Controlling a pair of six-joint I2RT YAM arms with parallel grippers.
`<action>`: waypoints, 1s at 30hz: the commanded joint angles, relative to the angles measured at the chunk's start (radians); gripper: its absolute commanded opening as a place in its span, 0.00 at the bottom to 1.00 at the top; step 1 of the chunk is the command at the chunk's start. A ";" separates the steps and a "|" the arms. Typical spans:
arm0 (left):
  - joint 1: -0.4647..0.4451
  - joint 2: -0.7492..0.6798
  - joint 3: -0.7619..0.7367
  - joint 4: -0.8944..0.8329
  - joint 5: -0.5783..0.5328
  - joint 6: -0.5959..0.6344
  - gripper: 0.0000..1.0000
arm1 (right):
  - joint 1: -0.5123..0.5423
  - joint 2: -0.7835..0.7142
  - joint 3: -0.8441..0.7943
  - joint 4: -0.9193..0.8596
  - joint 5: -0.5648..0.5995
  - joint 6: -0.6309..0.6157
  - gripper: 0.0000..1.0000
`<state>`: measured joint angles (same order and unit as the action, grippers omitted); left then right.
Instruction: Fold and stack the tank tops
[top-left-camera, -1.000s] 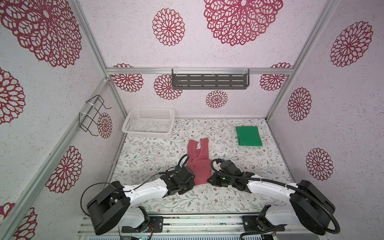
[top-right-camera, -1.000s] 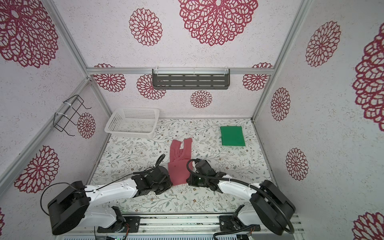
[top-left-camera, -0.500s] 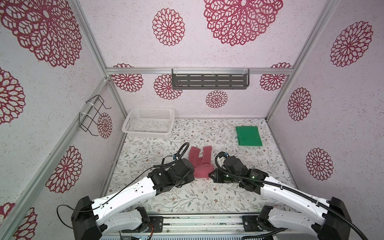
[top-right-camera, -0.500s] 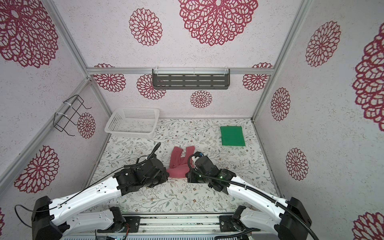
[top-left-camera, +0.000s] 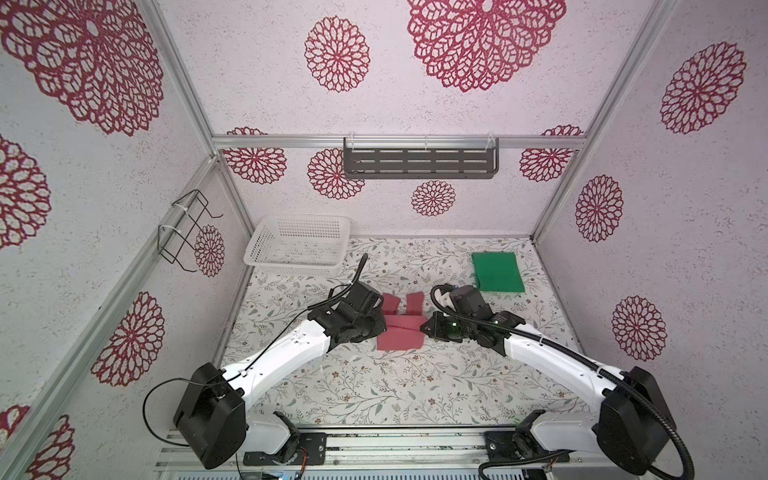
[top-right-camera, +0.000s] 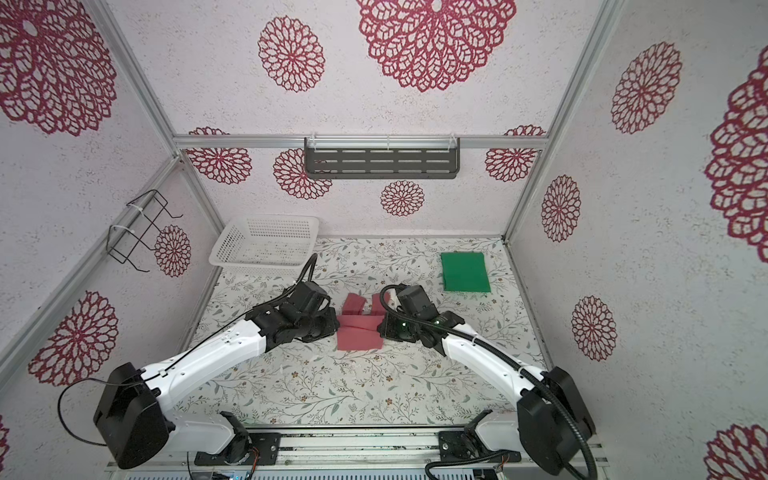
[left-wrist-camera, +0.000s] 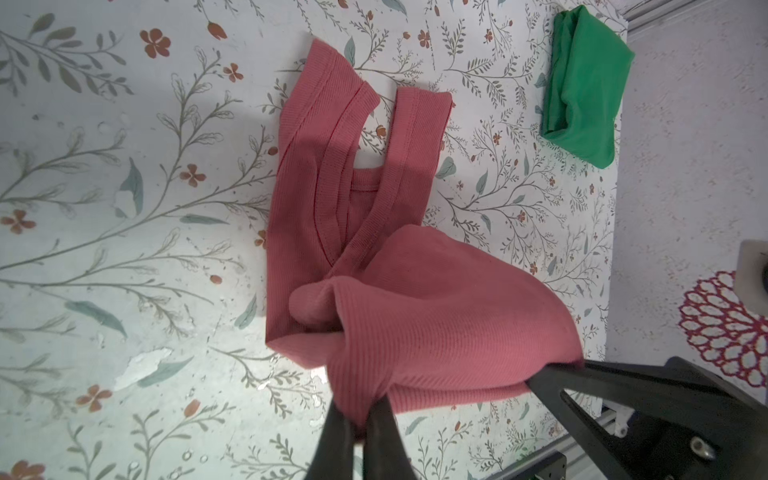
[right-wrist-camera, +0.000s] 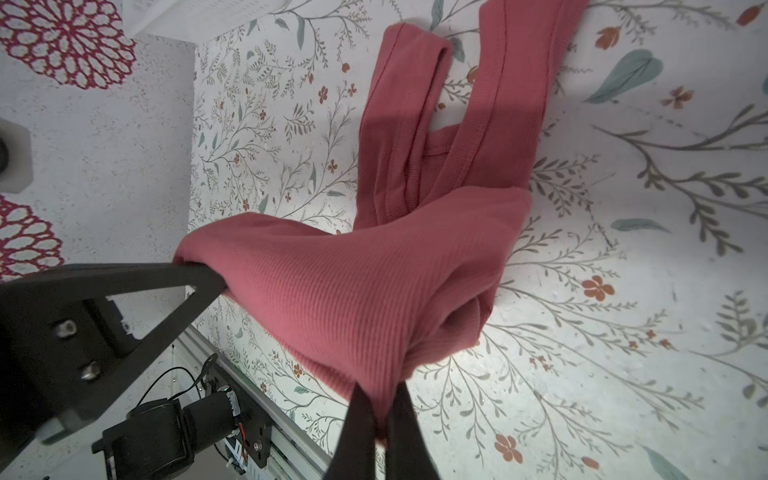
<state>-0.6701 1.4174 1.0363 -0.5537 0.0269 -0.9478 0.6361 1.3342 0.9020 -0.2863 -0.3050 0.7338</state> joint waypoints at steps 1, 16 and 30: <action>0.046 0.040 0.043 -0.005 0.024 0.071 0.00 | -0.030 0.028 0.058 -0.022 -0.013 -0.038 0.00; -0.158 -0.198 -0.204 -0.028 -0.077 -0.155 0.00 | 0.192 -0.193 -0.158 -0.033 0.062 0.145 0.00; -0.211 -0.219 -0.177 -0.080 -0.156 -0.160 0.00 | 0.175 -0.197 -0.164 -0.007 0.019 0.213 0.00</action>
<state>-0.9020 1.1812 0.8162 -0.5987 -0.0757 -1.1275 0.8383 1.1198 0.6865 -0.2749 -0.2932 0.9516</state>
